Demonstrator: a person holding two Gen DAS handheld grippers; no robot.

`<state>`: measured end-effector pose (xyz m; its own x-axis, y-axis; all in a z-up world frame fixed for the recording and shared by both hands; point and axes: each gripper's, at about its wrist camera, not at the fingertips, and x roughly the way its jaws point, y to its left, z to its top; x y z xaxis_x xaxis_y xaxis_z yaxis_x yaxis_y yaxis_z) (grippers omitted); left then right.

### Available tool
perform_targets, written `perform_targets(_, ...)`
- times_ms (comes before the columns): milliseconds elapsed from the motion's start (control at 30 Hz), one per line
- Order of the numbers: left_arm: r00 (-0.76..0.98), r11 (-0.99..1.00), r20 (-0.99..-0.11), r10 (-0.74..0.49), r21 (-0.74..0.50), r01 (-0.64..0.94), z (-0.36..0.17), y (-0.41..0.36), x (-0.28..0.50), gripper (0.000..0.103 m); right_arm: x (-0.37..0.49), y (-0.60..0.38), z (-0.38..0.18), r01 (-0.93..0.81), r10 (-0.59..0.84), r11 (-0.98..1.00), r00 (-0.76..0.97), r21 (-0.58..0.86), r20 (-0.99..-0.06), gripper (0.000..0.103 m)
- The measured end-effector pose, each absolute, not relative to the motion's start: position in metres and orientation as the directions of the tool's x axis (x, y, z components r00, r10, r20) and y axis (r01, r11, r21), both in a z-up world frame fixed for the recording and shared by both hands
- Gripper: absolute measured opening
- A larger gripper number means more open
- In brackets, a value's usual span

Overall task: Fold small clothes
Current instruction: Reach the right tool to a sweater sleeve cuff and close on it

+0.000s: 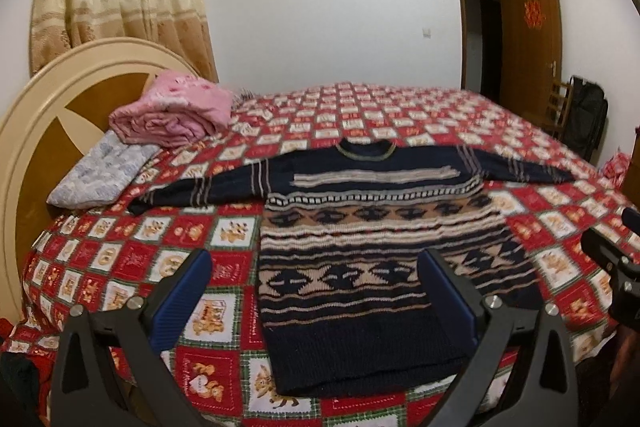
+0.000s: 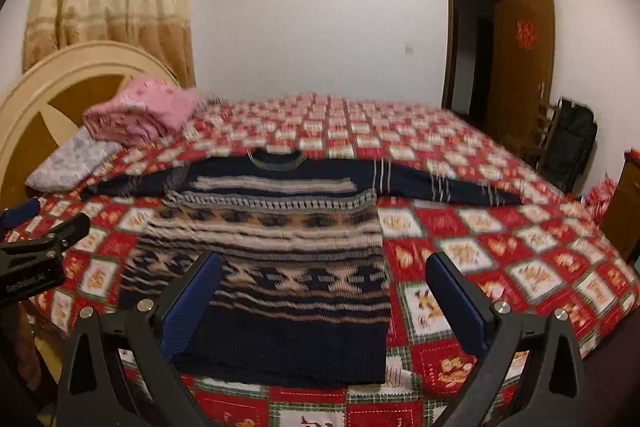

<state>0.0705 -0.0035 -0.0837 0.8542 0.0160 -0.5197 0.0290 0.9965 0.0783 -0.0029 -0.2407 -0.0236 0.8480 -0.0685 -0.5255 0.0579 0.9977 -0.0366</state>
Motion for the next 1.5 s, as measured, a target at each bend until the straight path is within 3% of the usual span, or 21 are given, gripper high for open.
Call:
perform_targets(200, 0.796, 0.992, -0.606, 0.013, 0.111, 0.068, -0.118, -0.017, 0.112, 0.103, 0.041, -0.288, -0.059, 0.133, -0.082, 0.990, 0.795, 0.041, -0.600, 0.100)
perform_targets(400, 0.767, 0.986, -0.641, 0.021, 0.140, 0.090, -0.133, -0.028, 0.148, 0.103, 0.095, -0.356, -0.081, 0.180, -0.048, 0.976, 0.726, 0.121, -0.686, 0.074)
perform_targets(700, 0.755, 0.968, -0.654, 0.050, 0.217, 0.124, -0.144, -0.047, 0.207, 0.103, 0.163, -0.526, -0.080, 0.447, -0.140, 0.854, 0.690, 0.266, -0.710, 0.064)
perform_targets(833, 0.760, 0.963, -0.648, 0.053, 0.234, 0.132, -0.147, -0.053, 0.234, 0.103, 0.187, -0.590, -0.085, 0.534, -0.177, 0.791, 0.667, 0.299, -0.723, 0.053)
perform_targets(1200, 0.733, 0.943, -0.671, 0.111, 0.304, 0.135, -0.167, -0.079, 0.312, 0.103, 0.256, -0.711, -0.126, 0.634, -0.160, 0.662, 0.641, 0.400, -0.750, 0.050)
perform_targets(1500, 0.713, 0.940, -0.695, 0.094, 0.299, 0.167, -0.186, -0.102, 0.333, 0.103, 0.295, -0.752, -0.160, 0.693, -0.180, 0.621, 0.580, 0.365, -0.795, 0.047)
